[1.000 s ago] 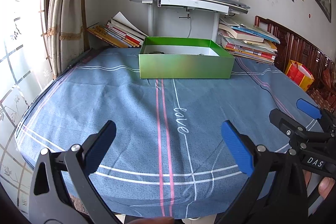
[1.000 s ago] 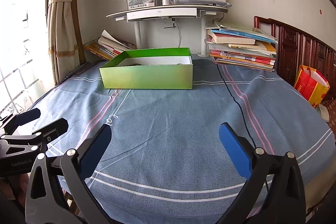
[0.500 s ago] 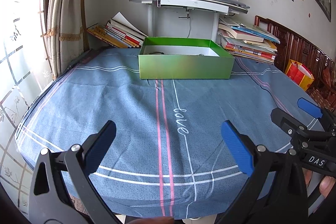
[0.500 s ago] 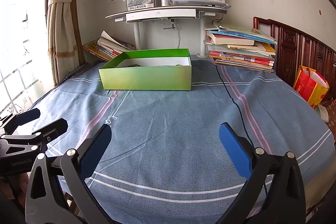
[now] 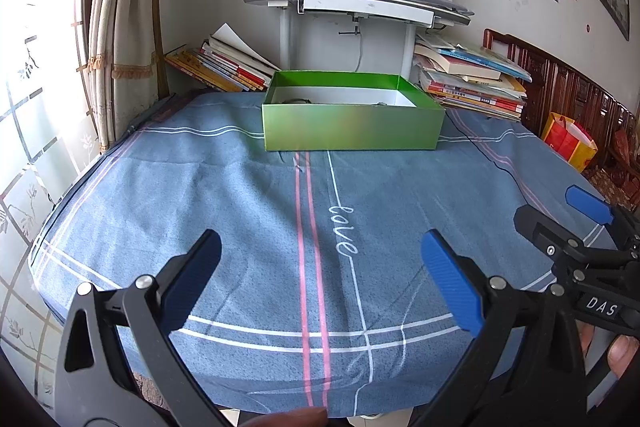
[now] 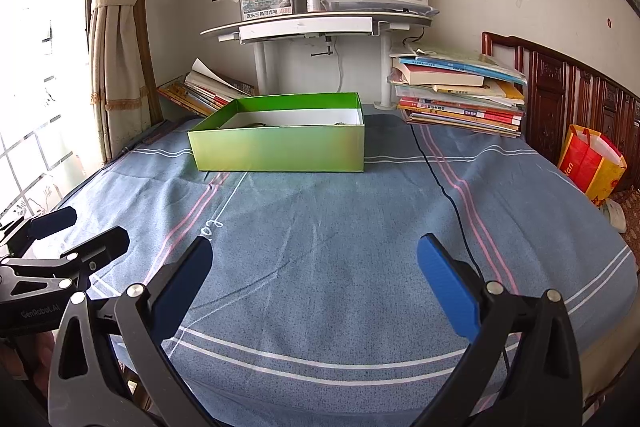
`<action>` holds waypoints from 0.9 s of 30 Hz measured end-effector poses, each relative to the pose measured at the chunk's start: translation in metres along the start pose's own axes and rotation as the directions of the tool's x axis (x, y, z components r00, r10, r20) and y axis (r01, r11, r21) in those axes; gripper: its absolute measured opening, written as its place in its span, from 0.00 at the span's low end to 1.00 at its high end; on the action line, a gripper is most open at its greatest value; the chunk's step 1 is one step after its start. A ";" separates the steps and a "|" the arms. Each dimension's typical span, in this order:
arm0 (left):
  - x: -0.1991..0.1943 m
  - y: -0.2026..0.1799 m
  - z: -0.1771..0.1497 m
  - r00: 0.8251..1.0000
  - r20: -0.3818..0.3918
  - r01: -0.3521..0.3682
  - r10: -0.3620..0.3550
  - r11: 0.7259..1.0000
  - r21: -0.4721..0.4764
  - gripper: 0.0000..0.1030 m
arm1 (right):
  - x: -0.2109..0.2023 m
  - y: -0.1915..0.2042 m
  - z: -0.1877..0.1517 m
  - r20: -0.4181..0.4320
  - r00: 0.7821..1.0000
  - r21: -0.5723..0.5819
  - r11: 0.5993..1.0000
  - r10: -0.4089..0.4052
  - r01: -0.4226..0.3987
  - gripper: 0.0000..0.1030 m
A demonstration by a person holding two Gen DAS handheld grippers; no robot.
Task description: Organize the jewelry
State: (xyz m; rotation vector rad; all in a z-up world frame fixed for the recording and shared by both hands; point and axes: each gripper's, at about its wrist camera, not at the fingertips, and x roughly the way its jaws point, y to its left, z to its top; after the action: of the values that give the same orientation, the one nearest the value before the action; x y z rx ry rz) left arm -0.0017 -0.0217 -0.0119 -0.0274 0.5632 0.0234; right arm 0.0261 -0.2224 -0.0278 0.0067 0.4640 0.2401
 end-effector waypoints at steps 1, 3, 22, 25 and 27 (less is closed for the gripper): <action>0.000 0.000 0.000 1.000 0.000 0.000 0.000 1.000 0.000 0.96 | 0.000 0.000 0.000 0.000 1.000 0.000 1.000 -0.001 0.001 0.97; 0.000 0.000 0.000 1.000 -0.001 0.000 0.000 1.000 -0.001 0.96 | 0.000 0.000 -0.001 0.000 1.000 0.000 1.000 -0.001 0.001 0.97; -0.002 -0.001 -0.002 1.000 -0.001 0.002 -0.002 1.000 -0.005 0.96 | 0.001 0.001 -0.002 -0.002 1.000 -0.005 1.000 -0.001 0.001 0.97; -0.002 -0.002 -0.002 1.000 0.002 0.003 -0.003 1.000 -0.004 0.96 | 0.002 0.002 -0.002 -0.003 1.000 -0.006 1.000 0.000 0.000 0.97; -0.001 -0.002 -0.002 1.000 -0.002 0.002 -0.002 1.000 -0.003 0.96 | 0.002 0.002 -0.002 -0.003 1.000 -0.008 1.000 -0.001 0.001 0.97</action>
State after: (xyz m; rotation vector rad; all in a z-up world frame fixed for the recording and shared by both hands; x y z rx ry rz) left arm -0.0040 -0.0238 -0.0129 -0.0308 0.5649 0.0223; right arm 0.0266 -0.2203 -0.0305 -0.0014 0.4665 0.2412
